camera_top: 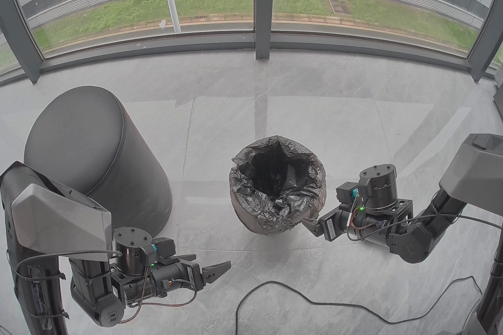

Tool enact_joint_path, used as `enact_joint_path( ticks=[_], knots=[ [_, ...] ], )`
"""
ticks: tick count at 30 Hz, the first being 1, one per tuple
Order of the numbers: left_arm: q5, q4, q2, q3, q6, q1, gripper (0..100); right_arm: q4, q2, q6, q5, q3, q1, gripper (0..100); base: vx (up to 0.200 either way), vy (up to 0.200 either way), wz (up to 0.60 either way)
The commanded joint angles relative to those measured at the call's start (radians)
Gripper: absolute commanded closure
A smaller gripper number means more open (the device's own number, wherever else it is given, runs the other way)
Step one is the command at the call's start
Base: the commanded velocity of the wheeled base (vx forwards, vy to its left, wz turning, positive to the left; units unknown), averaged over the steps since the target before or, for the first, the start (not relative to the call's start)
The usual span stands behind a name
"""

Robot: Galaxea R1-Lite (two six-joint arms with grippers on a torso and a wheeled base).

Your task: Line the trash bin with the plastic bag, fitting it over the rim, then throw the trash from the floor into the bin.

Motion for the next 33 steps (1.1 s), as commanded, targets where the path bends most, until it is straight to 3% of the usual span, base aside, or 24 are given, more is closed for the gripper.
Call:
enact_joint_path(
  ticks=[1, 3, 8, 13, 14, 15, 33],
  knots=[
    [0.014, -0.001, 0.0, -0.01, 0.0, -0.002, 0, 0.004, 0.041, -0.01, -0.016, 0.004, 0.019, 0, 0.0, 0.0, 0.0],
    [0.014, -0.001, -0.007, -0.009, 0.0, 0.003, 0, 0.004, 0.058, -0.01, -0.053, -0.009, -0.012, 0, 0.0, 0.0, 0.0],
    [0.014, -0.001, -0.04, -0.003, 0.0, 0.006, 0, 0.029, 0.063, -0.07, -0.061, 0.001, -0.13, 0, 0.0, 0.0, 0.0],
    [0.014, -0.001, -0.05, 0.002, 0.0, 0.007, 0, 0.038, 0.064, -0.157, -0.032, -0.003, -0.219, 0, 0.0, 0.0, 0.0],
    [0.014, -0.001, -0.049, 0.002, 0.0, 0.014, 0, 0.036, 0.066, -0.177, 0.002, -0.001, -0.231, 0, 0.0, 0.0, 0.0],
    [0.014, -0.001, -0.049, 0.002, -0.002, 0.015, 0, 0.035, 0.072, -0.18, 0.013, -0.001, -0.231, 100, 0.0, 0.0, 0.0],
    [0.014, -0.001, -0.063, 0.051, -0.002, 0.053, 0, 0.035, 0.259, -0.182, 0.033, -0.197, -0.124, 100, 0.0, 0.0, 0.0]
  ],
)
